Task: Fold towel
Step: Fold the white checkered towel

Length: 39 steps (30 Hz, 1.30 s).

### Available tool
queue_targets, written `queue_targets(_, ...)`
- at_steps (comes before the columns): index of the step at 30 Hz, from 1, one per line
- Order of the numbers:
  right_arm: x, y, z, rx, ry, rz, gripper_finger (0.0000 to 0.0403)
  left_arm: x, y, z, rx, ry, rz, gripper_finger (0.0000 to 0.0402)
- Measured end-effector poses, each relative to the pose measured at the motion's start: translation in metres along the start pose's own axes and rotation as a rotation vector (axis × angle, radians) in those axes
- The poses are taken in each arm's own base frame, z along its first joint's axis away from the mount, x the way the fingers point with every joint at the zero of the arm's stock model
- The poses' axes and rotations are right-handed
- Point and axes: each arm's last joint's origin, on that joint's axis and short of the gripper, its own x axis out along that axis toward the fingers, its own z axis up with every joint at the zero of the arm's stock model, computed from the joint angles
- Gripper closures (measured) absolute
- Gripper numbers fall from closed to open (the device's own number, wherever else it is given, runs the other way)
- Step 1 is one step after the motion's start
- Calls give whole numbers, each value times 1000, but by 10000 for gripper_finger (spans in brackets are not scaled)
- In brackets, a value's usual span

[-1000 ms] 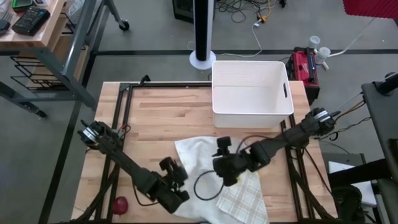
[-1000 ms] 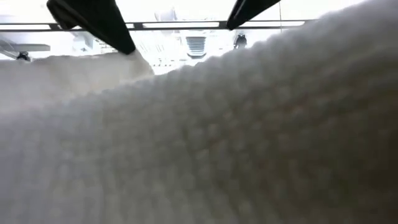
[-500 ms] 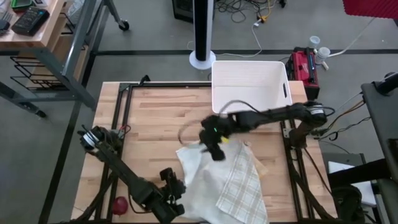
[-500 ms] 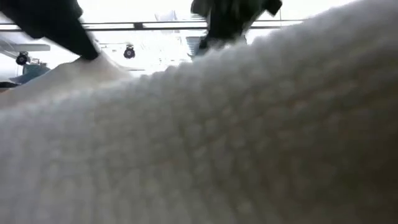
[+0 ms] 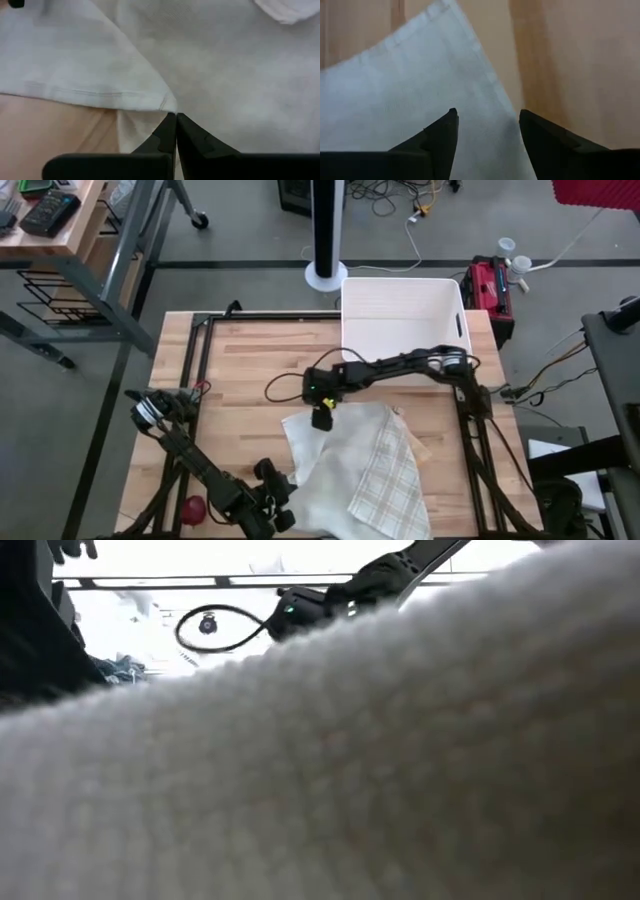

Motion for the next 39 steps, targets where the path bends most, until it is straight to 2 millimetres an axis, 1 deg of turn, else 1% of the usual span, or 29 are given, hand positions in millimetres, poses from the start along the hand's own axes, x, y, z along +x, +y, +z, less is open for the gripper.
queue_targets(2,12,-1,0,7,36,2,199,2,1,-4,-33,-6,-21,401)
queue_targets(5,21,-1,5,-3,56,3,199,3,4,-8,-57,-7,-28,401)
queue_targets(9,28,-1,7,-42,90,8,202,2,5,-8,-77,-10,-38,401)
queue_targets(11,29,1,6,-76,99,20,212,2,5,-8,-82,-9,-37,401)
queue_targets(13,30,4,3,-119,111,27,234,2,6,-9,-84,-8,-33,401)
queue_targets(15,32,9,2,-148,121,46,270,1,5,-8,-94,-13,-31,401)
queue_targets(19,36,27,-4,-171,154,140,377,2,8,-9,-117,-12,-18,401)
queue_targets(20,37,32,-6,-185,161,162,388,2,9,-9,-126,-10,-12,401)
queue_targets(21,37,37,-7,-194,164,174,391,2,10,-9,-135,-9,-6,401)
queue_targets(24,27,51,-8,-215,171,185,398,0,11,-6,-156,-18,41,401)
queue_targets(26,13,59,-5,-231,151,189,399,-7,9,-1,-149,-51,70,401)
queue_targets(27,1,64,-1,-240,119,195,399,-12,9,3,-136,-77,86,401)
queue_targets(30,-53,81,17,-284,-34,201,401,-31,6,21,-111,-160,107,401)
queue_targets(32,-86,89,23,-299,-129,153,401,-44,7,32,-82,-187,121,402)
queue_targets(35,-135,103,24,-324,-256,55,402,-57,9,43,-37,-193,132,397)
queue_targets(39,-217,122,18,-338,-477,2,402,-72,15,54,-28,-212,133,386)
